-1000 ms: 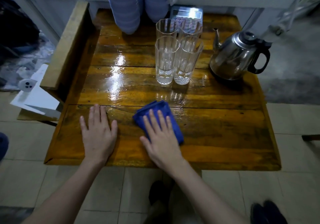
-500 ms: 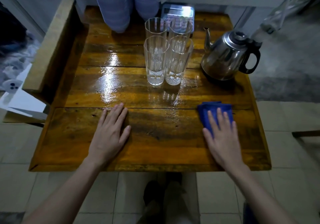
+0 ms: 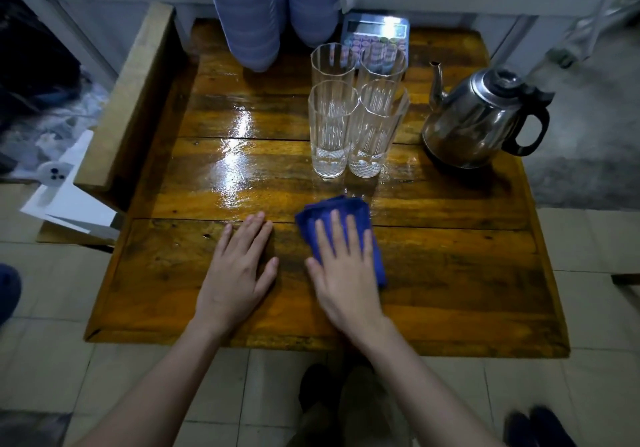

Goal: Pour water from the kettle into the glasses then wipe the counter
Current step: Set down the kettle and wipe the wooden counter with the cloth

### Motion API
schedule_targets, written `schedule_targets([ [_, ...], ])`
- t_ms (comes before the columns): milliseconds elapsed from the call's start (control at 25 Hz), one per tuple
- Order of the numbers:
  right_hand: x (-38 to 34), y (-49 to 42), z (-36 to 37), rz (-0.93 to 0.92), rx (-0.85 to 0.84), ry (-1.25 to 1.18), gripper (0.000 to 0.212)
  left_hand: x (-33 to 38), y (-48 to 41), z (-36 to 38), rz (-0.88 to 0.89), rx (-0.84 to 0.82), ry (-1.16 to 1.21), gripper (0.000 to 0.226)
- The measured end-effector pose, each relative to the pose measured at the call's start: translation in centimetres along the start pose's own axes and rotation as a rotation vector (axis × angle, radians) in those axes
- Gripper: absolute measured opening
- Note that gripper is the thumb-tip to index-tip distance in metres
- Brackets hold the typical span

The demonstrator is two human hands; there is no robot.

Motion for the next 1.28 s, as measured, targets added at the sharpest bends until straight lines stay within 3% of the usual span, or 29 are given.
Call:
schedule_targets([
  [80, -2.0, 2.2, 0.8, -0.089, -0.012, 0.006, 0.061, -0.1, 0.2, -0.1, 0.006, 0.005, -0.003, 0.06],
  [200, 0.7, 4.8, 0.4, -0.131, -0.019, 0.024, 0.059, 0.0, 0.5, -0.5, -0.01, 0.031, 0.05, 0.057],
  [320, 7.1, 6.0, -1.1, -0.011, -0.002, 0.053, 0.059, -2.0, 0.1, -1.8, -0.041, 0.084, 0.056, 0.056],
  [440, 12.4, 5.8, -2.6, 0.085, -0.034, 0.062, 0.061, -7.2, -0.5, -2.9, -0.183, 0.108, 0.009, 0.06],
  [520, 13.2, 4.6, -2.7, 0.144, -0.026, 0.063, 0.064, -9.4, -0.4, -2.8, -0.288, 0.104, 0.033, 0.063],
  [640, 10.8, 2.4, -2.2, 0.192, 0.001, 0.076, 0.066, -9.5, -0.5, -2.6, -0.299, 0.101, 0.056, 0.061],
  [800, 3.5, -1.8, -0.8, 0.088, -0.014, 0.07, 0.064, -9.6, -0.6, -2.7, -0.306, 0.098, 0.069, 0.06],
  [1000, -6.3, -3.0, 2.1, -0.222, -0.075, 0.041, 0.06, -9.6, -0.4, -2.8, -0.309, 0.099, 0.086, 0.059],
  [1160, -2.9, 1.7, 1.3, -0.415, -0.153, 0.064, 0.057, -9.7, -0.4, -2.7, -0.301, 0.111, 0.08, 0.058],
  [1280, 4.1, 4.4, -1.0, -0.297, -0.173, 0.058, 0.055, -9.8, -0.4, -2.6, -0.301, 0.124, 0.088, 0.058],
])
Point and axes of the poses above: each hand's wrist, its own y-axis away from the middle knuckle, its own z-axis out of the palm, x = y × z, the point moved 4 cm from there along -y, towards the middle knuckle, and after that the axes turned 12 degrees about -z, right-handed, at the moved point
